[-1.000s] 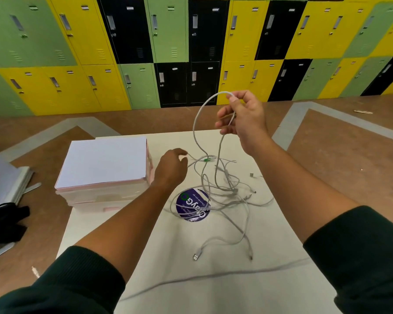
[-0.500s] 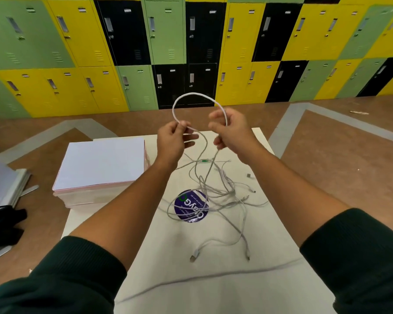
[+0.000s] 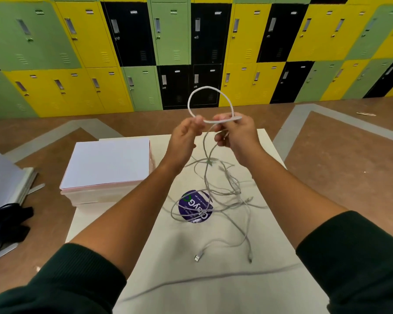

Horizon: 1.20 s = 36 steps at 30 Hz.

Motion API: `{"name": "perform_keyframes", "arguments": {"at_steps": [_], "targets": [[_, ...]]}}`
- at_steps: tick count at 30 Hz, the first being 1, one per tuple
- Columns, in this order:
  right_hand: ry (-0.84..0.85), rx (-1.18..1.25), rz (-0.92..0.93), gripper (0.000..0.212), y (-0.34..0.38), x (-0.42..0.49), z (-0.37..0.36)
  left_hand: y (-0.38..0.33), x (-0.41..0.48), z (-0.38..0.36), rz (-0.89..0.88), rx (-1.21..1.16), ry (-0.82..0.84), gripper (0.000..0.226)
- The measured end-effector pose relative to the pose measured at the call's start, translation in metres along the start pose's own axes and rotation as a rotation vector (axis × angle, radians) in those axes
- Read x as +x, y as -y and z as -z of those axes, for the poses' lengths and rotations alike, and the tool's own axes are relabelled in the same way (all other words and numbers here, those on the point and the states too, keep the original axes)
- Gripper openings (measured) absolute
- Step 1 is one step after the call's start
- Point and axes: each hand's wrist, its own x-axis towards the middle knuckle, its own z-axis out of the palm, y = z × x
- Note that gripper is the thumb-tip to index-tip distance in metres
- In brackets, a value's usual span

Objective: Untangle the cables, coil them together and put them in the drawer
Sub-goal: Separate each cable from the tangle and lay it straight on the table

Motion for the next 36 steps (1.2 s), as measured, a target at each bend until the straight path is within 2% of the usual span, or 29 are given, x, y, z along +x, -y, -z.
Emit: {"name": "perform_keyframes", "arguments": {"at_steps": [1,5,7,9,13,19,25,30,33,36], "targets": [[0.002,0.058,0.024,0.017,0.009,0.000,-0.001,0.009,-0.003,0.000,0.015,0.010,0.044,0.053],[0.024,0.311,0.038,0.019,0.037,-0.004,-0.007,0.048,-0.012,-0.006,0.104,0.068,0.219,0.030],[0.065,0.401,0.040,0.020,0.045,-0.005,-0.010,0.063,-0.013,-0.007,0.097,0.152,0.206,0.021],[0.106,0.431,0.047,0.021,0.046,-0.006,-0.010,0.066,-0.012,-0.007,0.077,0.165,0.122,0.018],[0.046,0.324,0.030,0.020,0.035,-0.004,-0.006,0.053,-0.006,-0.003,0.069,0.067,0.045,0.026],[-0.087,0.091,-0.087,0.021,0.003,-0.002,0.008,0.051,-0.001,0.006,0.099,0.154,0.044,0.021],[-0.119,0.254,-0.193,0.025,0.006,-0.004,0.009,0.056,-0.010,0.001,0.069,0.266,0.152,0.017],[-0.112,0.272,-0.215,0.028,0.015,-0.003,0.008,0.062,-0.009,0.000,0.070,0.507,0.183,0.062],[-0.133,0.231,-0.253,0.026,0.013,-0.003,0.011,0.054,-0.007,0.000,0.037,0.446,0.175,0.042],[-0.173,0.248,-0.289,0.009,0.002,-0.004,0.015,0.042,-0.001,0.001,0.018,0.348,0.022,0.032]]}}
